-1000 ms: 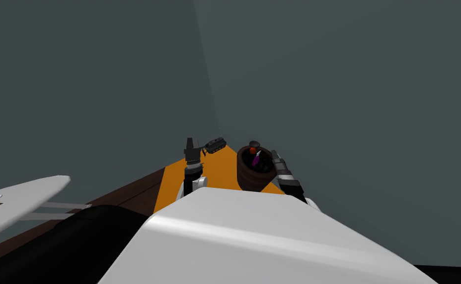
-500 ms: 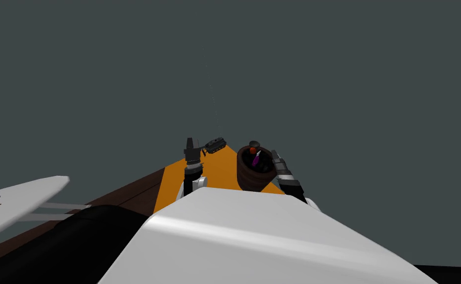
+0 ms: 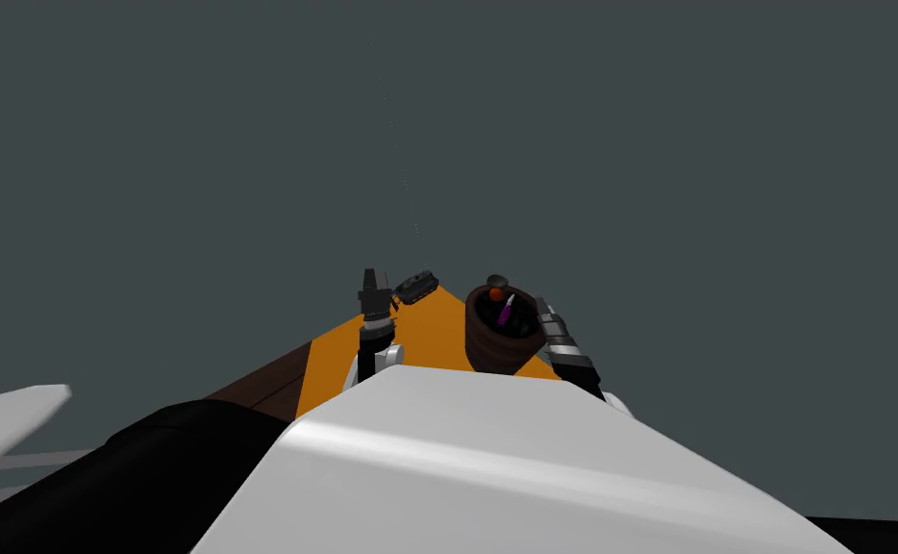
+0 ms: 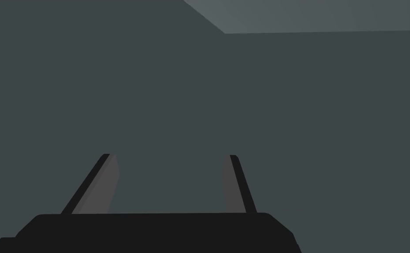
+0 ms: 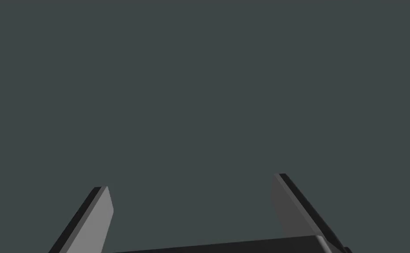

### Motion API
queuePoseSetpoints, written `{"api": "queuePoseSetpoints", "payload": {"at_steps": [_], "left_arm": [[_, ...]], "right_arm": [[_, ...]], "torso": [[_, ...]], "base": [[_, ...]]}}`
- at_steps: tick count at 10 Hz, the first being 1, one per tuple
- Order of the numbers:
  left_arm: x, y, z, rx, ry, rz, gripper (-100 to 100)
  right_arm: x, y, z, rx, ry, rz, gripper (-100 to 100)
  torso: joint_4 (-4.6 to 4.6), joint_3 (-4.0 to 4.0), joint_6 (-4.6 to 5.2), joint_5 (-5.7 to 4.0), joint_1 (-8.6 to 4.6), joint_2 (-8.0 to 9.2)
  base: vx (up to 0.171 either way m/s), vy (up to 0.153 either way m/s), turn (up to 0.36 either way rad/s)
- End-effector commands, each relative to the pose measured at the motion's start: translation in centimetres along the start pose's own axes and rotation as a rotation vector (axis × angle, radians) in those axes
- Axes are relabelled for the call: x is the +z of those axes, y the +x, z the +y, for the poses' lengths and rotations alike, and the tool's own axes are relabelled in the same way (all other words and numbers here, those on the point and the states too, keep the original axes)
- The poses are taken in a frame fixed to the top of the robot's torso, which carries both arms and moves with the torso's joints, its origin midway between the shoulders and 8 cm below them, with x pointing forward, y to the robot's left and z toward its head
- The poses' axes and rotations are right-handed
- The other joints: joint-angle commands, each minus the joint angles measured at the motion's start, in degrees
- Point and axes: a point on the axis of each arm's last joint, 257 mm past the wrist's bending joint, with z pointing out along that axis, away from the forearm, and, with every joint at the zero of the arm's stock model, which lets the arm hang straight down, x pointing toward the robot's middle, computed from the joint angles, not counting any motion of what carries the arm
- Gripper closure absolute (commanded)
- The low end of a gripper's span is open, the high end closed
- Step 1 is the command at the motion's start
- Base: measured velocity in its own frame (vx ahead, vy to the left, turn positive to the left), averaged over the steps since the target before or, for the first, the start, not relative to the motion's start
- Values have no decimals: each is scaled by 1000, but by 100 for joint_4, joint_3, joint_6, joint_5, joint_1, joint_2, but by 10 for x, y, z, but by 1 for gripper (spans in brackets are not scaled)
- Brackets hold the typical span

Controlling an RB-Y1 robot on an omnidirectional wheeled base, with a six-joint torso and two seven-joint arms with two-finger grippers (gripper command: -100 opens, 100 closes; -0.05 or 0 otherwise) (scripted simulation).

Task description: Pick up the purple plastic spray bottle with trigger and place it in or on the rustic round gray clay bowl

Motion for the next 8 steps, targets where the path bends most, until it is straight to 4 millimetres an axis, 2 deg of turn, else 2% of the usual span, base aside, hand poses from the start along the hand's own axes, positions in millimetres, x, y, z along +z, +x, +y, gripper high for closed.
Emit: {"api": "queuePoseSetpoints", "payload": {"at_steps": [1, 8], "left_arm": [[0, 0, 0, 0, 0, 0, 0], [0, 0, 0, 0, 0, 0, 0]], "right_arm": [[-3, -4, -16, -29, 23, -3, -100], [-23, -21, -95, -203, 163, 3, -100]], "torso": [[0, 0, 0, 0, 0, 0], [-6, -16, -2, 4, 17, -28]], "base": [[75, 180, -102], [91, 201, -109]]}}
